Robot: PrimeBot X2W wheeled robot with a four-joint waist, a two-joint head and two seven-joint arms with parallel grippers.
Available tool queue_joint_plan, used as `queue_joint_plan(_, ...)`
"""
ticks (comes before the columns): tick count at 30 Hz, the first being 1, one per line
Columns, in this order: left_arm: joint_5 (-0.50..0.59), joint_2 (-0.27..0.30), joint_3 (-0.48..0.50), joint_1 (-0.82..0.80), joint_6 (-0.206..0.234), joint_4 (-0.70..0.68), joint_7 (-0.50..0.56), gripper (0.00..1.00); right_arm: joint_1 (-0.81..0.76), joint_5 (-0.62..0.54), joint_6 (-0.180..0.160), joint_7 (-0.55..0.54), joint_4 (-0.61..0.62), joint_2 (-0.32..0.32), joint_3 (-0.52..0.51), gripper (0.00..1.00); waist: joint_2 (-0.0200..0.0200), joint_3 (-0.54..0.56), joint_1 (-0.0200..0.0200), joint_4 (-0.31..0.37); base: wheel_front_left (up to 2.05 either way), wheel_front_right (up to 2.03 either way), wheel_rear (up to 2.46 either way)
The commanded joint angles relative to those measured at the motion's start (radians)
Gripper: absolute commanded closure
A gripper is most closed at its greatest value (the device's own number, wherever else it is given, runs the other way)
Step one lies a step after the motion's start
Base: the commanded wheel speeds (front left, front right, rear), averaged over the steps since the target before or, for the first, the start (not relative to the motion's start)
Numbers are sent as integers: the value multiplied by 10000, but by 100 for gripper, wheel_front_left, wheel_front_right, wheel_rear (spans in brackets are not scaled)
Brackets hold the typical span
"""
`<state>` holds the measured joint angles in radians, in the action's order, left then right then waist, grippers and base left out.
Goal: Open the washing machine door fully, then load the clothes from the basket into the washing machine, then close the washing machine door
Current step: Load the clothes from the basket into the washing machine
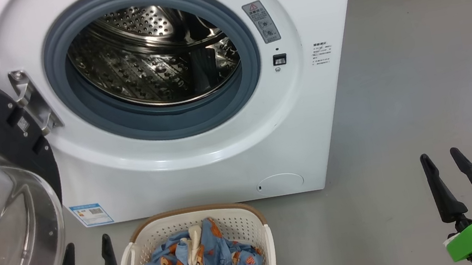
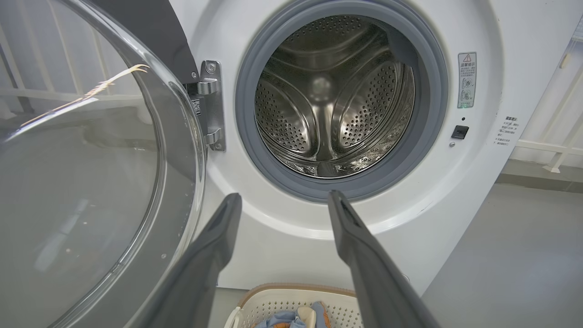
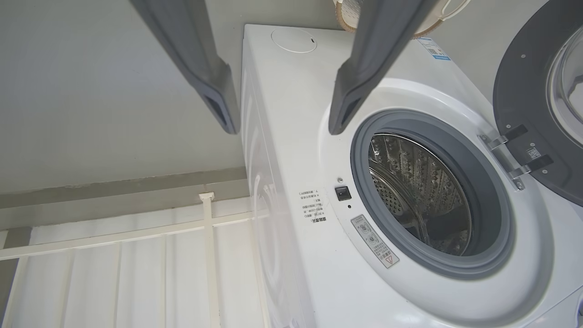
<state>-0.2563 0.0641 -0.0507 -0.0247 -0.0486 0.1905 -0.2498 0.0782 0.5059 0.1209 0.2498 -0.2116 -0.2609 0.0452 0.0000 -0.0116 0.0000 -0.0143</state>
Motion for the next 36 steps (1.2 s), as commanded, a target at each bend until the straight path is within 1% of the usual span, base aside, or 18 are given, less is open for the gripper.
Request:
queue_joint_plan(1,141,117,373,-297,-50,-183,-120,0,47,119,98,120,186,-204,183,0,0,10,0,4,0,0,0)
queue_joint_plan(20,213,70,440,-291,-107,-191,-120,0,73,137,98,120,182,-218,175,0,0,-33,0,81,0,0,0)
queue_joint_plan(36,328,29,427,-459,-87,-321,-120,0,201,167,98,120,329,-242,102,0,0,-499,0,158,0,0,0)
